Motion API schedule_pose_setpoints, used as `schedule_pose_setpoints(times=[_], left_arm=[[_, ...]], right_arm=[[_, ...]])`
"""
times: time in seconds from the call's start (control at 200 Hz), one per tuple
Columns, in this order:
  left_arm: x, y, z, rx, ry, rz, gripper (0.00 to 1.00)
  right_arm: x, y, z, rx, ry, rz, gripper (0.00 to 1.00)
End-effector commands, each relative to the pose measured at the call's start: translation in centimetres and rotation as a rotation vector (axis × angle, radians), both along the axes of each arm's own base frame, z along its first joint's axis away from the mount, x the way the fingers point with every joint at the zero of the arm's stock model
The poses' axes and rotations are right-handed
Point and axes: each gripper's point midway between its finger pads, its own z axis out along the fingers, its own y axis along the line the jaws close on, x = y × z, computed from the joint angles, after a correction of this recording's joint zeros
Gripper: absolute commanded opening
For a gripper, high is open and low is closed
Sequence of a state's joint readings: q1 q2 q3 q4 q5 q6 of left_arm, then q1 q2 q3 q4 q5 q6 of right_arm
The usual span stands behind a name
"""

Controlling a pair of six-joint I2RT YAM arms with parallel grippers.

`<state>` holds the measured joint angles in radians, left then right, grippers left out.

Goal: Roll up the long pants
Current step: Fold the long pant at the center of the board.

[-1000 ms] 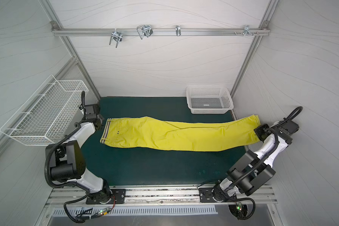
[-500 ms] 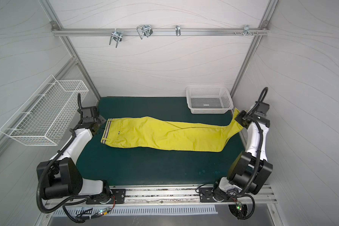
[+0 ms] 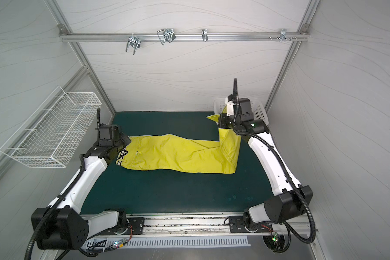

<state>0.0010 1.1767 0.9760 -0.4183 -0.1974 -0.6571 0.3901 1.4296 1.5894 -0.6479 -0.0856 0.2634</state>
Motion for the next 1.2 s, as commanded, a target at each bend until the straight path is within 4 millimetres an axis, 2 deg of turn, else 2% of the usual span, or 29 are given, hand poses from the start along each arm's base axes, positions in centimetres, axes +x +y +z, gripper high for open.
schedule_pose_setpoints(times=[0.0,0.055,0.185,0.275,0.47,0.61,0.77,0.88,1.196], left_arm=[[0.0,-2.1,-0.2,-0.043,-0.018,-0.038,0.15],[0.5,-4.2,-0.4,-0.038,-0.022,-0.102,0.00],[2.1,-10.7,-1.1,0.015,-0.025,-0.288,0.00],[2.8,-14.2,-3.7,-0.009,0.051,-0.357,0.00],[3.1,-18.0,-11.0,-0.020,0.272,-0.400,0.00],[2.4,-20.4,-14.7,0.019,0.360,-0.434,0.00],[2.1,-22.4,-18.4,0.051,0.469,-0.453,0.00],[1.9,-24.7,-19.7,0.058,0.501,-0.484,0.00],[0.2,-34.6,-21.2,0.004,0.505,-0.629,0.00]], right_arm=[[0.0,-0.5,0.3,-0.075,-0.004,-0.023,0.00],[-0.1,-1.7,0.5,-0.124,-0.023,-0.058,0.00],[-0.7,-5.4,1.2,-0.146,-0.034,-0.134,0.00],[-1.3,-7.8,1.4,-0.095,-0.021,-0.181,0.00],[-2.1,-11.3,0.5,-0.069,0.017,-0.248,0.00],[-2.2,-14.3,-0.1,-0.046,0.047,-0.313,0.00],[-2.7,-17.6,1.0,0.065,0.040,-0.370,0.00],[-3.3,-19.3,1.9,0.076,0.022,-0.399,0.00],[-4.5,-22.1,4.5,0.093,-0.024,-0.443,0.00]])
